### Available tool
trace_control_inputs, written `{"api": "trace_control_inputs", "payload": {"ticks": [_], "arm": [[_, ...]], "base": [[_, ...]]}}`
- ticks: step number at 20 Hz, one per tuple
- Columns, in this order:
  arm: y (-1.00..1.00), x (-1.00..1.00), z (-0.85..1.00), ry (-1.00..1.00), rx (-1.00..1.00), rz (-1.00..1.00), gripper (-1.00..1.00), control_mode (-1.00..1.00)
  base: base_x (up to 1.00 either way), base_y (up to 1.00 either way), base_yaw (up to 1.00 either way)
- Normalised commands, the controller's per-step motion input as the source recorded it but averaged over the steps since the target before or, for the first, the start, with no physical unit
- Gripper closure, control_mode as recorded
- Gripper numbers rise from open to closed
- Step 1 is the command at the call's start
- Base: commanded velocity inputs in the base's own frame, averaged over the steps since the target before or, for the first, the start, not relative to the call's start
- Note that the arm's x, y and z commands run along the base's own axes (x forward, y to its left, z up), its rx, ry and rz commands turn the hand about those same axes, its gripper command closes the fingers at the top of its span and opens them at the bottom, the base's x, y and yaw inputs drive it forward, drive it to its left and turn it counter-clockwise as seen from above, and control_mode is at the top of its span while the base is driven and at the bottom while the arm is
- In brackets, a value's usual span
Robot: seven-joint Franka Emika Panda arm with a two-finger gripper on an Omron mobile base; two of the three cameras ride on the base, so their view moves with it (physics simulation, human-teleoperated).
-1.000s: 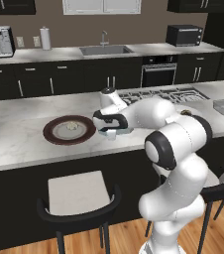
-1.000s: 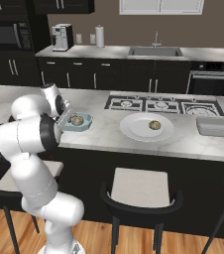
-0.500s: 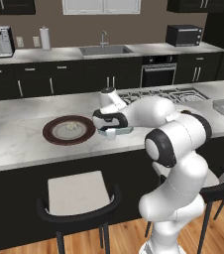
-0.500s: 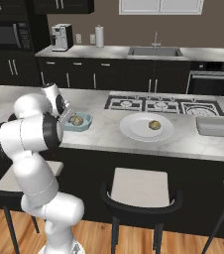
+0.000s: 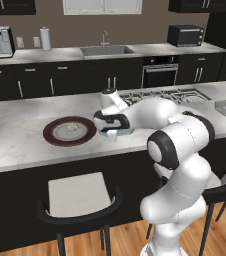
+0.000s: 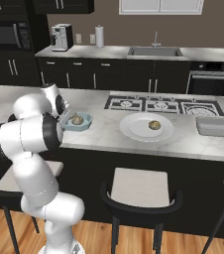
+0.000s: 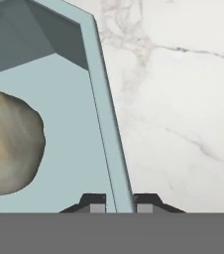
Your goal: Place two dumplings into each of the tupperware containers and then place the containers in the fridge.
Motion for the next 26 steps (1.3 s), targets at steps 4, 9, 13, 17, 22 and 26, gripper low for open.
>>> {"api": "trace_control_inputs", "payload": {"ticks": [4, 9, 13, 17, 22, 26], "arm": [[0.0, -0.44, -0.03, -0.01, 0.0, -0.1, 1.0, -1.0], [0.0, -0.4, 0.11, -0.07, 0.07, -0.14, 1.0, -1.0], [-0.2, -0.45, 0.35, -0.2, 0.13, -0.14, 1.0, -1.0], [-0.19, -0.9, 0.37, -0.13, 0.06, -0.08, 1.0, -1.0], [-0.38, -1.0, 0.43, -0.09, 0.0, -0.02, 1.0, -1.0], [-0.57, -1.0, 0.42, -0.02, 0.0, 0.0, 1.0, -1.0]], "base": [[0.0, 0.0, 0.0], [0.0, 0.0, 0.0], [0.0, 0.0, 0.0], [0.0, 0.0, 0.0], [0.0, 0.0, 0.0], [0.0, 0.0, 0.0]]}}
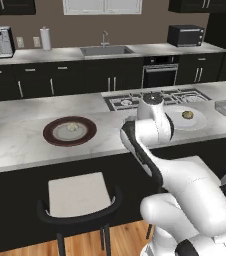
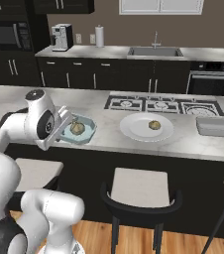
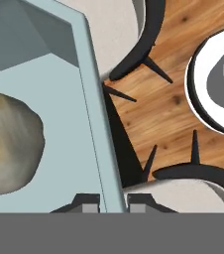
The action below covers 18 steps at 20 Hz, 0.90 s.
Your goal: Place two dumplings into each of the tupperware containers and then place the containers in the fridge.
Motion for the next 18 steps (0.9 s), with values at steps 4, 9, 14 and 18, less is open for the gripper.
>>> {"api": "trace_control_inputs", "payload": {"ticks": [4, 9, 14, 18], "arm": [[-0.4, -1.0, 0.32, 0.01, 0.0, 0.01, 1.0, -1.0], [-0.16, -0.8, 0.0, 0.17, 0.0, 0.01, 1.0, -1.0], [-0.07, -0.44, 0.0, 0.09, 0.0, 0.04, 1.0, -1.0], [0.0, -0.08, 0.0, 0.04, 0.0, 0.04, 1.0, -1.0]], "base": [[0.0, 0.0, 0.0], [0.0, 0.0, 0.0], [0.0, 0.0, 0.0], [0.0, 0.0, 0.0]]}}
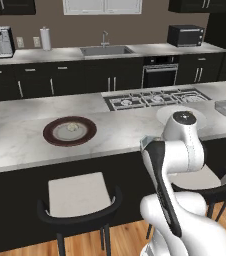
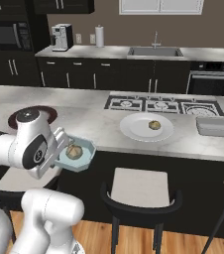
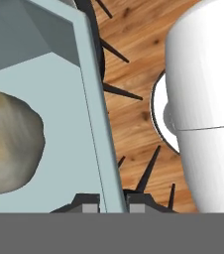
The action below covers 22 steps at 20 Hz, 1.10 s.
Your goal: Place two dumplings into each of the tupperware containers and then place the containers in the fridge.
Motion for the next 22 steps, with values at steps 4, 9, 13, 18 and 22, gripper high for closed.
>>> {"api": "trace_control_inputs", "payload": {"ticks": [4, 9, 13, 18, 22], "arm": [[0.0, -0.05, 0.0, 0.02, 0.0, 0.01, 1.0, 1.0], [0.0, 0.0, 0.0, 0.0, 0.0, 0.0, 1.0, 1.0], [0.0, 0.0, 0.0, 0.0, 0.0, 0.0, 1.0, 1.0], [0.0, 0.0, 0.0, 0.0, 0.0, 0.0, 1.0, 1.0], [0.0, 0.0, 0.0, 0.0, 0.0, 0.0, 1.0, 1.0]], "base": [[-0.13, -0.01, 0.0], [-0.58, -0.33, 0.0], [-0.42, -0.54, 0.0], [-0.22, -0.91, -0.07], [-0.09, -1.0, -0.16]]}}
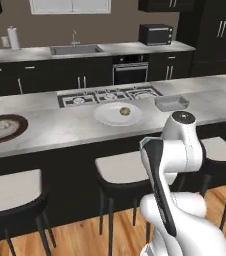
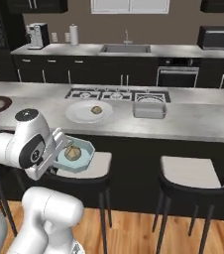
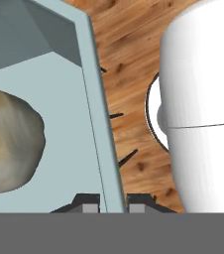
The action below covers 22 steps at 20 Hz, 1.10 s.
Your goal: Place two dumplings into each of the tupperware containers and then place the containers in the fridge.
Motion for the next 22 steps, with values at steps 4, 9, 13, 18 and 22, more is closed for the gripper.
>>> {"api": "trace_control_inputs", "payload": {"ticks": [4, 9, 13, 18, 22], "arm": [[0.0, 0.0, 0.0, 0.0, 0.0, 0.0, 1.0, 1.0], [0.0, 0.0, 0.0, 0.0, 0.0, 0.0, 1.0, 1.0], [0.0, 0.0, 0.0, 0.0, 0.0, 0.0, 1.0, 1.0], [0.0, 0.0, 0.0, 0.0, 0.0, 0.0, 1.0, 1.0], [0.0, 0.0, 0.0, 0.0, 0.0, 0.0, 1.0, 1.0]], "base": [[0.0, -1.0, -0.32], [0.0, -1.0, -0.29], [0.0, -1.0, -0.29], [0.0, -0.9, -0.36], [0.0, -0.82, -0.39]]}}
